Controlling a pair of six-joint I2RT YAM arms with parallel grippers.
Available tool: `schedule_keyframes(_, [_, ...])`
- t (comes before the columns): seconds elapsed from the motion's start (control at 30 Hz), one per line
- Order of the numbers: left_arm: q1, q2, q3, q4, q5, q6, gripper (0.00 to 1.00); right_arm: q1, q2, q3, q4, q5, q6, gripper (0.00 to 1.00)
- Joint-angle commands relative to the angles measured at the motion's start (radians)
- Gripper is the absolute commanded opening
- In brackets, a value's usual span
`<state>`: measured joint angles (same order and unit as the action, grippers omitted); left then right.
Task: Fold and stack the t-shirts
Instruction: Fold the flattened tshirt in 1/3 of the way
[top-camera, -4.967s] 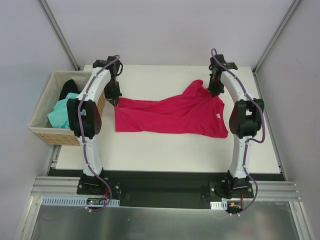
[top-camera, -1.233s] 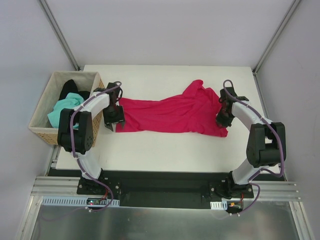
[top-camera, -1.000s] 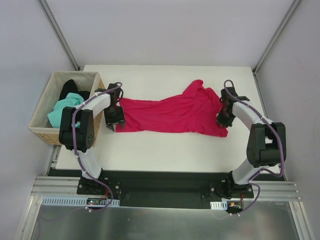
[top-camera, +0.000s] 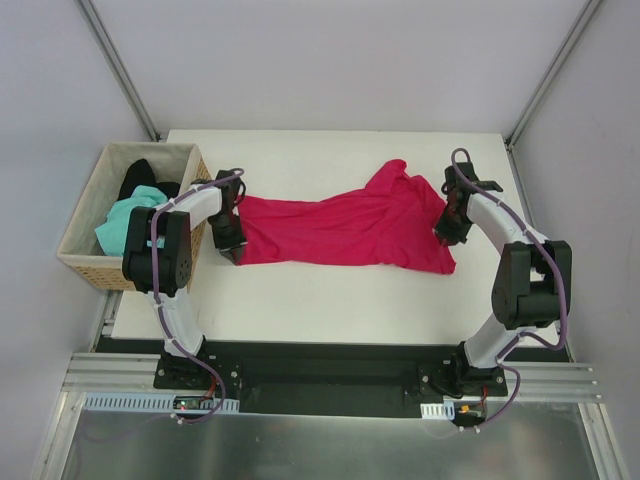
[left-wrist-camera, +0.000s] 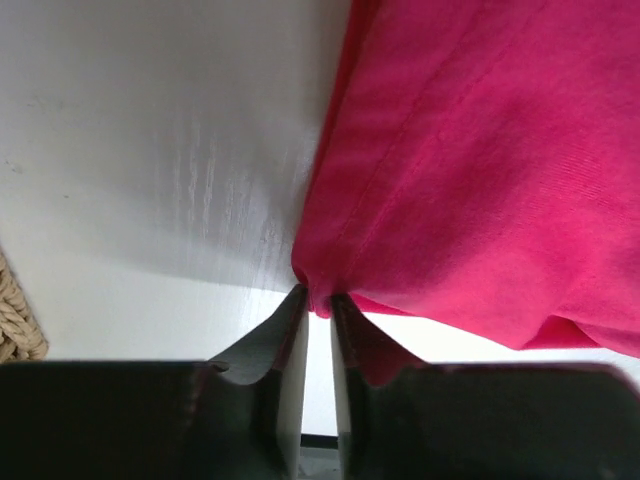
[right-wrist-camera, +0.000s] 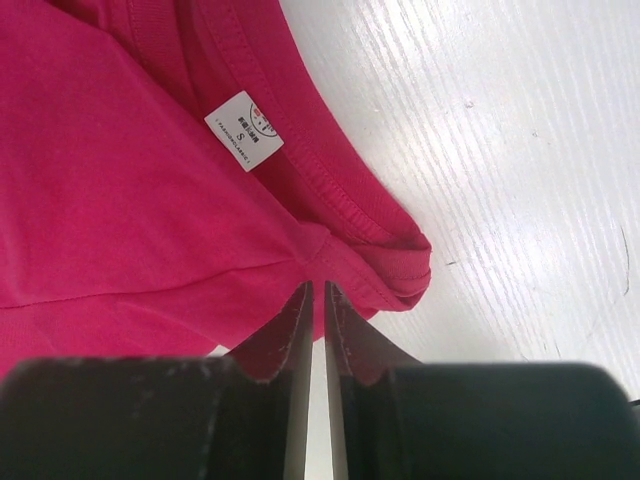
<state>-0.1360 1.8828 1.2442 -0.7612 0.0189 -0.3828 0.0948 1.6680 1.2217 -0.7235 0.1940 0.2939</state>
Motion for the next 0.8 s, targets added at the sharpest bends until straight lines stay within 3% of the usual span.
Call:
schedule_keyframes(0.0, [0.007,0.010,-0.011,0.005,0.000,-0.010,0.01,-0.007,0.010,0.039,-0.044,0.008,-0.012,0.11])
schedule_keyframes(0.33, [0.009,0.010,-0.006,0.007,0.010,0.002,0.00,-0.007,0.027,0.024,-0.039,-0.007,0.005,0.12])
schedule_keyframes(0.53, [0.009,0.009,-0.002,0.007,0.021,0.010,0.00,-0.007,0.045,-0.002,-0.024,-0.019,0.008,0.28])
schedule_keyframes(0.77, [0.009,0.004,-0.002,0.000,0.024,0.015,0.00,-0.006,0.075,-0.021,-0.002,-0.034,0.013,0.31])
